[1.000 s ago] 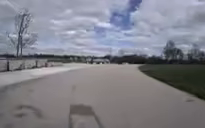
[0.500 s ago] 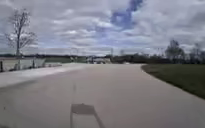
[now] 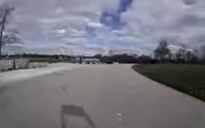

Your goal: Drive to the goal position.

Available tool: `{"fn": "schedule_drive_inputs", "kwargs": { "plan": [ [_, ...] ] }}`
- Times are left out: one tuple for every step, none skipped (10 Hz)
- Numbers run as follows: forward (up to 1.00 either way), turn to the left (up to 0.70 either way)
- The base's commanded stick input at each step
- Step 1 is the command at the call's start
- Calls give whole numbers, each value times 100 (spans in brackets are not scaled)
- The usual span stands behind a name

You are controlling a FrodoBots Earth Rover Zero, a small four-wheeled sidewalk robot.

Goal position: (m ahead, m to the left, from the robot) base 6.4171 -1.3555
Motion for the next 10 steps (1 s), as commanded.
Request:
{"fn": "schedule_drive_inputs", "kwargs": {
  "plan": [
    [100, -3],
    [100, 0],
    [100, 0],
    [100, 0],
    [100, 0],
    [100, 0],
    [100, 0],
    [100, 0],
    [100, 0],
    [100, 0]
  ]
}}
